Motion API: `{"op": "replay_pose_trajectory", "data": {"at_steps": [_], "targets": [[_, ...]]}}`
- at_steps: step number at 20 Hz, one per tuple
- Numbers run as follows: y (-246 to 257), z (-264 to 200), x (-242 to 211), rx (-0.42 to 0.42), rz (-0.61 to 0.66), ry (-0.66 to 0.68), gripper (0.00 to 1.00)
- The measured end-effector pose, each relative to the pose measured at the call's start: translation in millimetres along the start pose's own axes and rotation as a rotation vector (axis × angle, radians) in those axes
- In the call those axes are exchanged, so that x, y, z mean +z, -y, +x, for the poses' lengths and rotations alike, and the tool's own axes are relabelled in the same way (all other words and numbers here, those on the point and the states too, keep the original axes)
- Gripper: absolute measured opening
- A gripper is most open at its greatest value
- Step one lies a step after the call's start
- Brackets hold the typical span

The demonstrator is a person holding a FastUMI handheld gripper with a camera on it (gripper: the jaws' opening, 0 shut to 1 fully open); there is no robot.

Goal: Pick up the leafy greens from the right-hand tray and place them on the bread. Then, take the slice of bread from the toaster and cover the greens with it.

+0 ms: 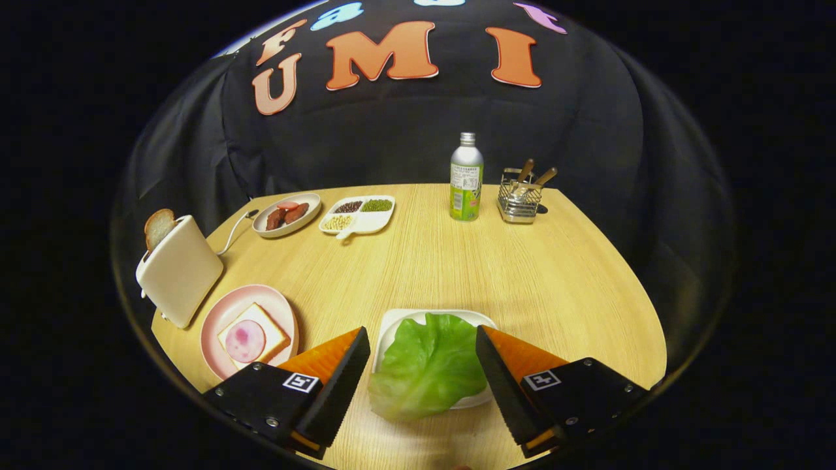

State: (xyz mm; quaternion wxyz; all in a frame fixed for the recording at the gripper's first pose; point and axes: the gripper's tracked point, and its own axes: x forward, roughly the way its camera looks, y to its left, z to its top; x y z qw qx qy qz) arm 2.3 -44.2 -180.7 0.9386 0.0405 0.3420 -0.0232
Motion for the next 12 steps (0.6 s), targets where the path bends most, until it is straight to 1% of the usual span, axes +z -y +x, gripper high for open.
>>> {"op": "replay_pose_trajectory", "data": {"at_steps": [6, 10, 12], "targets": [[-5.5, 7.1, -9.8, 0.014, 0.023, -0.155, 0.97], [-5.0, 14.6, -14.6, 0.019, 0.105, -0.247, 0.96], [-5.5, 18.6, -19.2, 0.024, 0.110, -0.288, 0.94]]}}
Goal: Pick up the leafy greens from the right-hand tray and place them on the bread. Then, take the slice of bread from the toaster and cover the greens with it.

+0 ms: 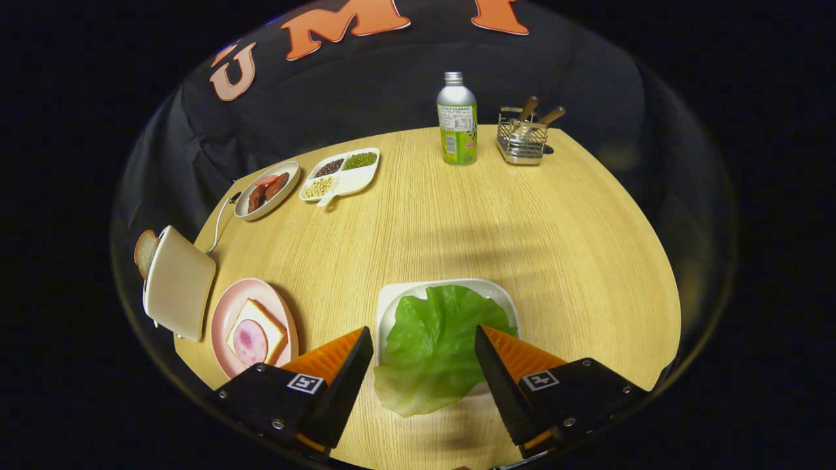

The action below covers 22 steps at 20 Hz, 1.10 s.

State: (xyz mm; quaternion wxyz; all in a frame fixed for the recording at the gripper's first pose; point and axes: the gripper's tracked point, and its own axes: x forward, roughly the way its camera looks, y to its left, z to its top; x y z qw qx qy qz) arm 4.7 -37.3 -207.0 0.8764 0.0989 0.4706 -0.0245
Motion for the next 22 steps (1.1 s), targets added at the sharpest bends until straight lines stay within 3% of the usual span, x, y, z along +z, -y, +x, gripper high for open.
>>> {"op": "replay_pose_trajectory", "data": {"at_steps": [8, 14, 18, 21, 22], "targets": [[18.7, 26.9, -17.9, -0.104, -0.035, -0.128, 0.88], [25.2, 37.2, -17.5, -0.149, -0.026, -0.146, 0.74], [18.2, 36.4, -17.8, -0.148, -0.060, -0.139, 0.58], [11.9, 36.6, -17.2, -0.139, -0.084, -0.101, 0.22], [10.5, 37.1, -15.2, -0.127, -0.071, -0.092, 0.19]]}}
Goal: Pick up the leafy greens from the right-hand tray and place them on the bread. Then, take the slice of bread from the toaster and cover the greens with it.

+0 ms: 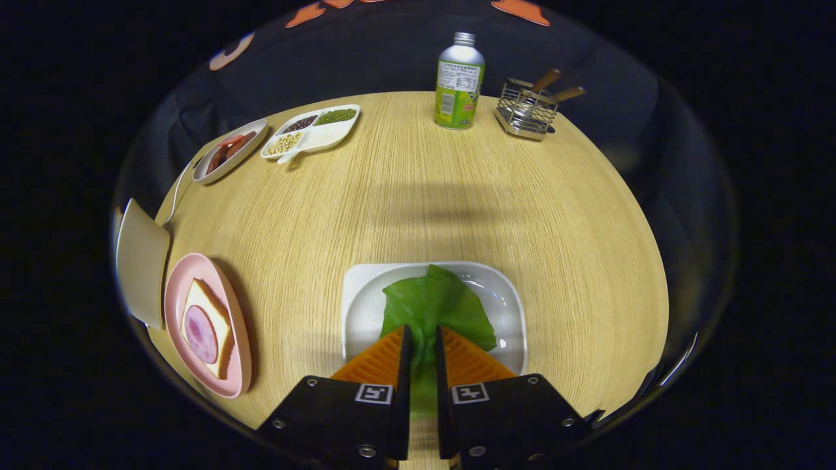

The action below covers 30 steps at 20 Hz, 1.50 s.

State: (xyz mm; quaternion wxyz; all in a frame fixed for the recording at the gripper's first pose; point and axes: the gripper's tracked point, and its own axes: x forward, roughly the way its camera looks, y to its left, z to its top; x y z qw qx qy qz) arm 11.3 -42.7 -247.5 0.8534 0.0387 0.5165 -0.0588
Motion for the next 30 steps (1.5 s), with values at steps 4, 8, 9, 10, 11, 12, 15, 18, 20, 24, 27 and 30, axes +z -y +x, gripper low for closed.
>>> {"op": "replay_pose_trajectory", "data": {"at_steps": [4, 8, 9, 10, 11, 12, 15, 18, 20, 24, 27, 30], "targets": [[-9.3, -8.3, 6.1, 0.083, 0.067, 0.023, 0.03], [-17.6, -19.6, 13.7, 0.127, 0.069, 0.066, 0.01], [-18.5, -22.2, 13.8, 0.135, 0.069, 0.073, 0.01], [-20.3, -25.3, 14.8, 0.141, 0.070, 0.076, 0.01], [-21.2, -29.0, 16.8, 0.149, 0.071, 0.087, 0.01], [-22.6, -32.7, 20.7, 0.157, 0.074, 0.099, 0.01], [-27.0, -50.5, 31.4, 0.187, 0.080, 0.144, 0.01], [-32.2, -70.1, 43.4, 0.218, 0.080, 0.194, 0.01], [-37.3, -81.7, 50.0, 0.236, 0.073, 0.223, 0.01], [-56.6, -105.1, 57.7, 0.293, 0.052, 0.271, 0.01], [-76.7, -116.9, 60.4, 0.331, 0.011, 0.294, 0.01], [-99.9, -119.9, 60.0, 0.364, -0.026, 0.291, 0.01]]}}
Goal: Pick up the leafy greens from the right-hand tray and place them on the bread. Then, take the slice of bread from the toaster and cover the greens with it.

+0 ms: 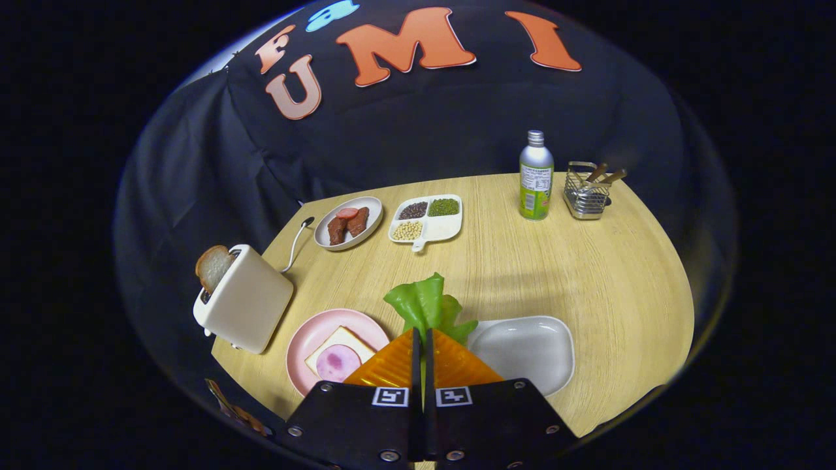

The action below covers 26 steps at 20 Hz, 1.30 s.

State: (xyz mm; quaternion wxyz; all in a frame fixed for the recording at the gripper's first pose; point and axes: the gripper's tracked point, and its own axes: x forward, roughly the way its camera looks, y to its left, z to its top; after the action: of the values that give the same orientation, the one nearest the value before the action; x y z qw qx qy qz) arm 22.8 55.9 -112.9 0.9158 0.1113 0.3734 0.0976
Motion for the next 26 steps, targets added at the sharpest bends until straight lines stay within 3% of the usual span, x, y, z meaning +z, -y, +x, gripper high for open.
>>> {"op": "replay_pose_trajectory", "data": {"at_steps": [14, 26], "targets": [[-90.2, 50.8, -40.5, 0.136, -0.143, -0.142, 0.02], [-125.1, 90.2, -72.3, 0.157, -0.210, -0.246, 0.02]]}}
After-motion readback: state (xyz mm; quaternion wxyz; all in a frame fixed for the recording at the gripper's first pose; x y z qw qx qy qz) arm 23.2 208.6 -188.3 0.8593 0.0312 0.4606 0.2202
